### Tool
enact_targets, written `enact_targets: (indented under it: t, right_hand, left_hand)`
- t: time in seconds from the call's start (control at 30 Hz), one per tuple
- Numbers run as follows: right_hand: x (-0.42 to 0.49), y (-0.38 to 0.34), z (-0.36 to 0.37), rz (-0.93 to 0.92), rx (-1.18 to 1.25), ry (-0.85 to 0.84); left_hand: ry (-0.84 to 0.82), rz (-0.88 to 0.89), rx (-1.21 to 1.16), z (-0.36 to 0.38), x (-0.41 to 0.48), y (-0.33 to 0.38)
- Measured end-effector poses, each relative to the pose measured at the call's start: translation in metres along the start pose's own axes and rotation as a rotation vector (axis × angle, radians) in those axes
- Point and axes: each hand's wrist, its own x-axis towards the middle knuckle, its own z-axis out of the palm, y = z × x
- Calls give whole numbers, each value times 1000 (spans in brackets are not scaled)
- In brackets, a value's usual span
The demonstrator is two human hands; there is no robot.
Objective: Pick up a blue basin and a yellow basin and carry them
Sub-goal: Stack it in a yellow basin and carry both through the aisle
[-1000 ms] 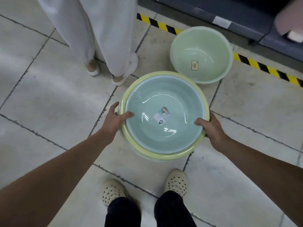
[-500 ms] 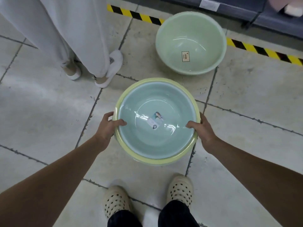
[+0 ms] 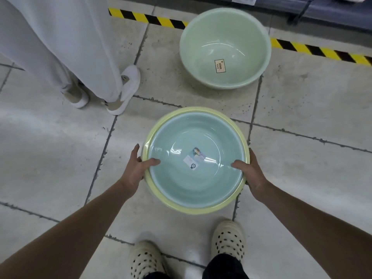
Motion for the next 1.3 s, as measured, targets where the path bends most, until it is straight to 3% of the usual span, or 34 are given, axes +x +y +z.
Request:
enact_targets:
  t: [0.47,1.0,1.3]
  right_hand:
    - [-43,-49,-22,83,18,83]
    - [-106,-270,-111,-64,53,72]
    - [-66,-369,-118,-99,55,84]
  left_hand:
    - [-26,-54,3,23,-29,39]
    - [-28,85,2,103,-126,256]
    - [-30,140,33,129,-92,352]
